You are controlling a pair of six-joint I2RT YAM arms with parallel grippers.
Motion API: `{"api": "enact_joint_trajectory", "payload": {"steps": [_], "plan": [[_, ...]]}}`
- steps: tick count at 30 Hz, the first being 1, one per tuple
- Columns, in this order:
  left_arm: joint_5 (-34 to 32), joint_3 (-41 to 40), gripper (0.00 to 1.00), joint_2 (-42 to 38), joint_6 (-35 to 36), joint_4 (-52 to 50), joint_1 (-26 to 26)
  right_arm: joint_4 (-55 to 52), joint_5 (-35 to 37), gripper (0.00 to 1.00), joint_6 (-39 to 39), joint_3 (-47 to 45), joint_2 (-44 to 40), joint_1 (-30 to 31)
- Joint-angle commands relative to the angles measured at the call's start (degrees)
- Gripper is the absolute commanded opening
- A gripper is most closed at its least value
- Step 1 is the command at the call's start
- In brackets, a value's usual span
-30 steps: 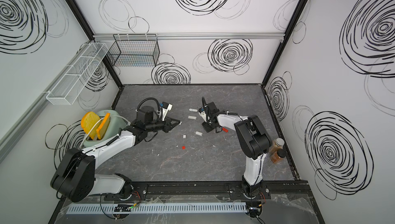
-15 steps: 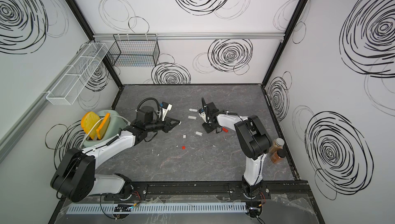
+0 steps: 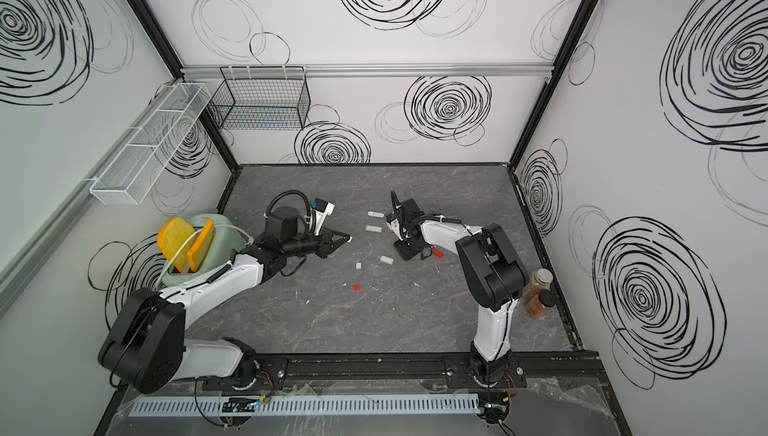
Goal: Close the usb drive cover
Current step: Pick up the USB drive from the center of the board.
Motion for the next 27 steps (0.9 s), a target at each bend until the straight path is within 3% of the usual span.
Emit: {"api": "enact_joint_trajectory", "payload": {"steps": [1,10,19,27], "plan": [[-0.2,-0.1,0.00,-0.2,1.6,1.0,0.3,-6.0,0.1,0.11,-1.3,0.0,1.0,0.3],[0.0,0.4,0.00,1.3,2.4,0.5,-1.3,-1.1,-0.7,0.05,-5.1,-1.5,-6.5,0.2],[0.7,1.8,0.00,3.0,2.4,-0.7,-3.0,15.6,-8.8,0.05,-11.0,-12.4,-18.8,2.5],[1.8,1.9,0.00,3.8,1.8,-1.0,-4.2,32.7,-7.4,0.05,-17.5,-21.9,-24.5,9.3]]}}
